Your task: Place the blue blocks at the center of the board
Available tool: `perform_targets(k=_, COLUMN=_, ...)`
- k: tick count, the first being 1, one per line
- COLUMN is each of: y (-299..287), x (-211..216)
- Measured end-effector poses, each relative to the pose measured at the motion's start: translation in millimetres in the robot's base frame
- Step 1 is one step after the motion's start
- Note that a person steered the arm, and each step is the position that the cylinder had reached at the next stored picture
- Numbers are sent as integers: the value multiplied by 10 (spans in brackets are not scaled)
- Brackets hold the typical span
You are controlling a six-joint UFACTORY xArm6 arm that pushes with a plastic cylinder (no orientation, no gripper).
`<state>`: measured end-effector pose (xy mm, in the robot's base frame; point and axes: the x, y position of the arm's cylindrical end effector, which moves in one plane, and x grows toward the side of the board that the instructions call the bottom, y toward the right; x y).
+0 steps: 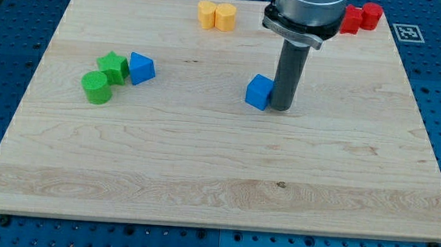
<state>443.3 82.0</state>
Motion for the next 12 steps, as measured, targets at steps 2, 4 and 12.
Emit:
perform_targets(k=2, y=-519, x=481)
perform_targets(k=4, y=-991, x=-333)
perform_targets(k=12, y=-1800, x=-143)
